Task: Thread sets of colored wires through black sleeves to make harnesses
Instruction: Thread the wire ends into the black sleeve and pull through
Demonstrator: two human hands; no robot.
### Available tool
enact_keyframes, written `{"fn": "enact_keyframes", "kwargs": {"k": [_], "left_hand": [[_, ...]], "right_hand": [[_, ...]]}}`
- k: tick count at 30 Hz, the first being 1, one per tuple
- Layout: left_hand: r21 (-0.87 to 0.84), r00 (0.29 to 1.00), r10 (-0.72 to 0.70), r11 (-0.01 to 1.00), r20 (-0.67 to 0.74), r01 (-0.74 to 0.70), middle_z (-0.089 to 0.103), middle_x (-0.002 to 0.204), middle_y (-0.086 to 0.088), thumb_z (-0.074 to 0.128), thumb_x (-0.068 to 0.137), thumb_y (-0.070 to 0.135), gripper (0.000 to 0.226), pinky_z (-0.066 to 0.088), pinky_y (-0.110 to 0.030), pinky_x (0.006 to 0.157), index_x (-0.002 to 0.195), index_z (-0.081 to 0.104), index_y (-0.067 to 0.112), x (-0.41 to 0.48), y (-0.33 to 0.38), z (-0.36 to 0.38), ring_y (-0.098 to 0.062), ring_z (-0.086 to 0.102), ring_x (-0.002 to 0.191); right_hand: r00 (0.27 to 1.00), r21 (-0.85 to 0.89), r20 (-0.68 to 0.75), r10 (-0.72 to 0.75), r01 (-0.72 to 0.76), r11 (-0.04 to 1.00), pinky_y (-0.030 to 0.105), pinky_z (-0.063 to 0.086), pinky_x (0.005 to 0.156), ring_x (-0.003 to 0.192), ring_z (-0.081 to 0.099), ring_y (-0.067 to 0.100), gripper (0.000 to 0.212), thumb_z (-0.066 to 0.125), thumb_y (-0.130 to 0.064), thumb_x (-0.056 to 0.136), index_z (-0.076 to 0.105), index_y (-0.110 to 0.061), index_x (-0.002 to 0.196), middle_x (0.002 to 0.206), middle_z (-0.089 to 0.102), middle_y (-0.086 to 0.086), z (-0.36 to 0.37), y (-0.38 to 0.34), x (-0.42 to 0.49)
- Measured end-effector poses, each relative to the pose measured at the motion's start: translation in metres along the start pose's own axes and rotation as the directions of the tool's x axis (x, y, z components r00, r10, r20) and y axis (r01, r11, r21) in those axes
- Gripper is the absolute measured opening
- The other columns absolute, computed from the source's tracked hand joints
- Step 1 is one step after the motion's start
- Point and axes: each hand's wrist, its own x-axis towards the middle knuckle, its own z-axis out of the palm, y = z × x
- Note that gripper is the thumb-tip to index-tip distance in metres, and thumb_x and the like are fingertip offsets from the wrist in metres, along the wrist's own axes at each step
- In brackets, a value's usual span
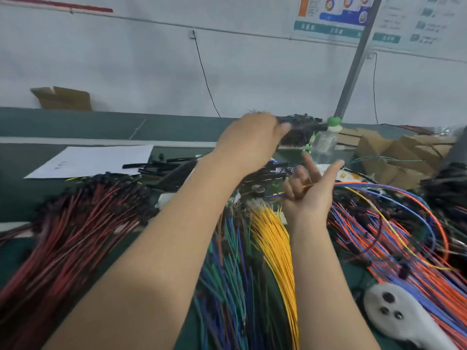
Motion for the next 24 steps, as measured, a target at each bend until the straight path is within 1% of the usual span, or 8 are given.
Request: {"fn": "enact_keyframes", "kwargs": {"k": [3, 6, 9, 13, 17, 20, 22, 24], "left_hand": [[-0.065, 0.996, -0.042, 0.997, 0.079, 0.048, 0.055, 0.067, -0.005, 0.042, 0.099, 0.038, 0.042, 0.043, -0.035, 0.070, 0.080, 0.065, 0.008, -0.070, -0.009, -0.008, -0.029, 0.054, 0.074], [-0.092, 0.982, -0.097, 0.989, 0.161, 0.113, 0.055, 0.065, -0.001, 0.045, 0.098, 0.038, 0.039, 0.041, -0.033, 0.064, 0.072, 0.060, 0.014, -0.132, -0.016, -0.008, -0.024, 0.053, 0.068], [-0.060, 0.975, -0.170, 0.982, 0.145, 0.180, 0.056, 0.071, 0.001, 0.047, 0.097, 0.038, 0.034, 0.040, -0.033, 0.068, 0.075, 0.062, 0.016, -0.175, -0.023, -0.002, -0.022, 0.054, 0.075], [0.025, 0.919, -0.294, 0.950, -0.264, 0.311, 0.049, 0.104, 0.003, 0.057, 0.092, 0.032, 0.013, 0.028, -0.033, 0.090, 0.094, 0.064, 0.021, -0.212, -0.027, 0.013, -0.021, 0.044, 0.103], [-0.027, 0.968, -0.238, 0.971, -0.073, 0.237, 0.052, 0.123, 0.006, 0.044, 0.096, 0.042, 0.033, 0.027, -0.037, 0.102, 0.121, 0.057, 0.024, -0.220, -0.025, 0.029, -0.019, 0.044, 0.117], [-0.102, 0.988, -0.152, 0.983, -0.014, 0.150, 0.067, 0.098, 0.001, 0.040, 0.100, 0.035, 0.028, 0.043, -0.037, 0.084, 0.112, 0.060, 0.020, -0.214, -0.024, 0.031, -0.022, 0.060, 0.092], [-0.144, 0.990, -0.137, 0.979, 0.040, 0.141, 0.063, 0.078, 0.000, 0.040, 0.100, 0.033, 0.023, 0.044, -0.035, 0.065, 0.098, 0.060, 0.021, -0.209, -0.029, 0.027, -0.022, 0.057, 0.070], [-0.175, 0.983, -0.142, 0.971, 0.119, 0.161, 0.061, 0.072, -0.001, 0.040, 0.100, 0.033, 0.023, 0.042, -0.035, 0.062, 0.089, 0.056, 0.022, -0.203, -0.034, 0.021, -0.021, 0.053, 0.062]], "right_hand": [[0.991, -0.296, 0.120, 0.066, -0.027, 0.955, 0.015, 0.017, 0.032, 0.030, 0.023, 0.002, 0.038, 0.050, -0.044, 0.095, 0.062, -0.011, 0.082, 0.054, 0.058, -0.004, -0.009, -0.001, -0.054], [0.973, -0.493, 0.180, 0.146, -0.039, 0.869, 0.014, 0.017, 0.032, 0.027, 0.022, 0.001, 0.029, 0.057, -0.023, 0.094, 0.054, -0.008, 0.070, 0.057, 0.059, 0.006, -0.027, 0.011, -0.100], [0.965, -0.524, 0.195, 0.177, -0.050, 0.850, 0.014, 0.016, 0.032, 0.027, 0.020, 0.002, 0.030, 0.058, -0.017, 0.093, 0.051, -0.009, 0.065, 0.060, 0.044, 0.012, -0.041, 0.025, -0.133], [0.969, -0.440, 0.186, 0.165, -0.068, 0.895, 0.015, 0.019, 0.031, 0.027, 0.023, 0.003, 0.026, 0.059, -0.013, 0.093, 0.046, -0.011, 0.070, 0.055, 0.061, -0.002, -0.054, 0.034, -0.152], [0.965, -0.448, 0.200, 0.171, -0.065, 0.891, 0.015, 0.021, 0.033, 0.029, 0.026, 0.004, 0.025, 0.059, -0.014, 0.093, 0.047, -0.013, 0.071, 0.058, 0.063, -0.002, -0.058, 0.035, -0.152], [0.952, -0.494, 0.236, 0.197, -0.057, 0.868, 0.015, 0.020, 0.033, 0.029, 0.025, 0.004, 0.022, 0.060, -0.017, 0.093, 0.049, -0.012, 0.074, 0.059, 0.064, -0.002, -0.061, 0.035, -0.147], [0.948, -0.485, 0.242, 0.205, -0.065, 0.872, 0.014, 0.020, 0.033, 0.030, 0.024, 0.004, 0.018, 0.060, -0.018, 0.093, 0.052, -0.012, 0.078, 0.060, 0.064, -0.003, -0.064, 0.032, -0.141], [0.949, -0.464, 0.248, 0.195, -0.060, 0.884, 0.014, 0.020, 0.034, 0.031, 0.023, 0.003, 0.014, 0.059, -0.020, 0.093, 0.056, -0.012, 0.082, 0.060, 0.063, -0.004, -0.066, 0.027, -0.135]]}}
